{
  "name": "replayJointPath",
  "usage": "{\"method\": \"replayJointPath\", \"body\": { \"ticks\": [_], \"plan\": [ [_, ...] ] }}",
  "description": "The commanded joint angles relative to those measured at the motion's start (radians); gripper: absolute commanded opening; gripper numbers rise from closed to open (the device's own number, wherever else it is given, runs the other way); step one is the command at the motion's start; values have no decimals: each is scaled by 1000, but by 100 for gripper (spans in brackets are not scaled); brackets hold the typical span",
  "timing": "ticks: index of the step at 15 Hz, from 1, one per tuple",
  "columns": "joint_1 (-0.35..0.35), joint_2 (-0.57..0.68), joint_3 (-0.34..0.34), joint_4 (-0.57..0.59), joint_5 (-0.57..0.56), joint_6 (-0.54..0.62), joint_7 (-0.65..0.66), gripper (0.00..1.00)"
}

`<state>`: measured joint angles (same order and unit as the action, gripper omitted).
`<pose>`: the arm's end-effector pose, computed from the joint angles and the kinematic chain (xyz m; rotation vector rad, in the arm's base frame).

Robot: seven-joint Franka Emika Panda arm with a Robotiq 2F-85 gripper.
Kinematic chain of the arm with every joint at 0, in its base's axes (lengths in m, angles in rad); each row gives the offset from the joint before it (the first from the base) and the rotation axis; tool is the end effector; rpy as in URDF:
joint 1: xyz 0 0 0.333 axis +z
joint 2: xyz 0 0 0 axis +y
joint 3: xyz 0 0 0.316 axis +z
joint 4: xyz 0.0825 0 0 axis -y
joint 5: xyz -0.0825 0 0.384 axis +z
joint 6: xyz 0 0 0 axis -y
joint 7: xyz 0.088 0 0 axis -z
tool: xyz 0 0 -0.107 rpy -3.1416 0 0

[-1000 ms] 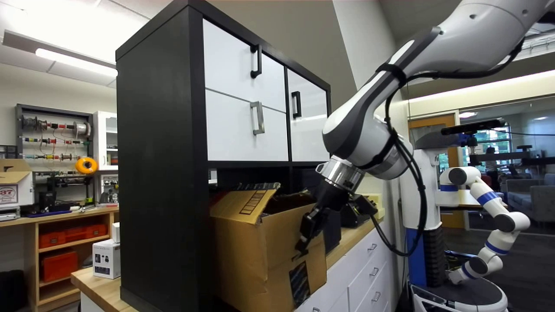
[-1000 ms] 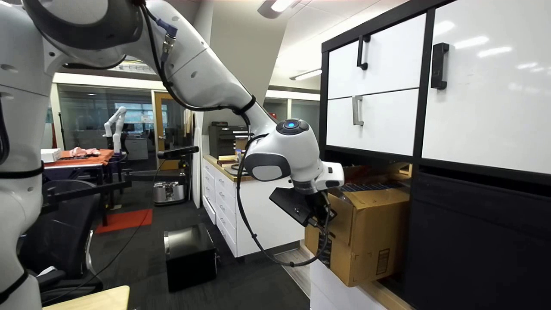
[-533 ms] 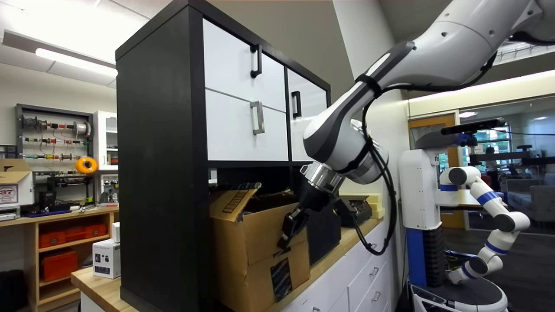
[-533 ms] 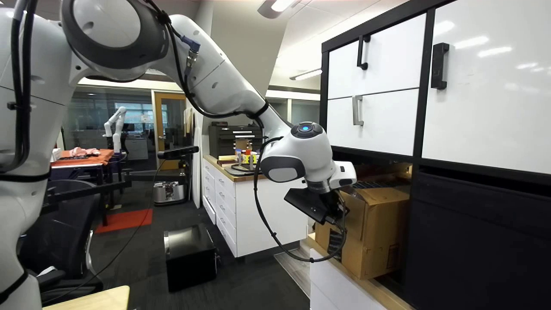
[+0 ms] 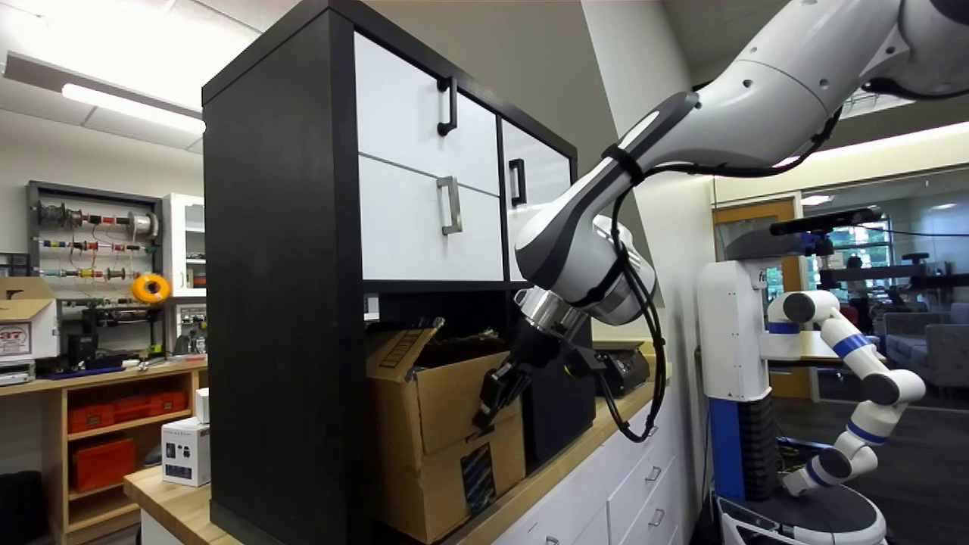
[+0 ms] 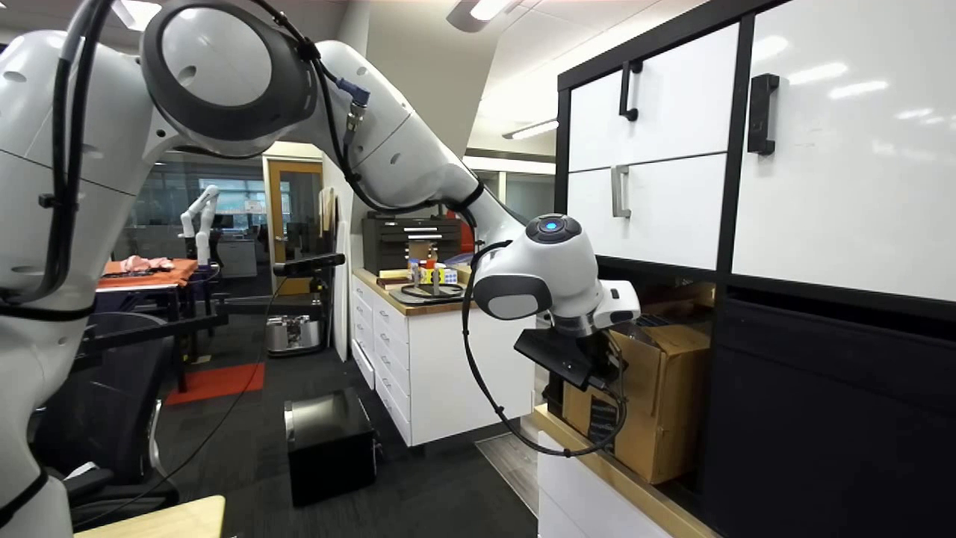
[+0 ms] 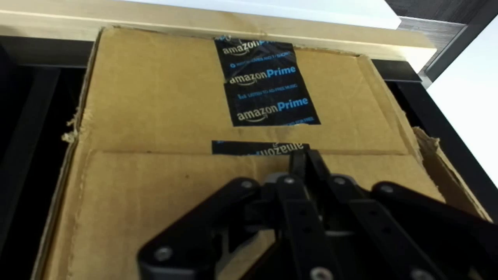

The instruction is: Slide the box inwards

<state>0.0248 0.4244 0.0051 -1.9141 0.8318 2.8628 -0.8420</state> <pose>0.6570 -0.0214 0.3181 -2.8021 -0.1734 -0.8877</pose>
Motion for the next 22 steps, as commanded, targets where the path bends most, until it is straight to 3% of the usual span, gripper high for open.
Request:
{"method": "replayJointPath", "body": {
  "ticks": [1,3,4,8,9,10,12,13,16,22],
  "plan": [
    [36,-69,-63,-68,-88,-37,77,39],
    [74,-118,-105,-122,-165,-49,137,51],
    [27,-146,-57,-160,-284,-29,227,59],
    [39,-268,-79,-281,-616,-65,527,84],
    [124,-294,-165,-306,-665,-94,600,91],
    [136,-317,-179,-323,-745,-132,688,97],
    [164,-363,-196,-345,-870,-224,833,100],
    [112,-387,-136,-354,-941,-278,912,100],
    [99,-437,-82,-362,-1009,-446,1043,100],
    [86,-499,-2,-352,-946,-686,1108,100]
  ]
}}
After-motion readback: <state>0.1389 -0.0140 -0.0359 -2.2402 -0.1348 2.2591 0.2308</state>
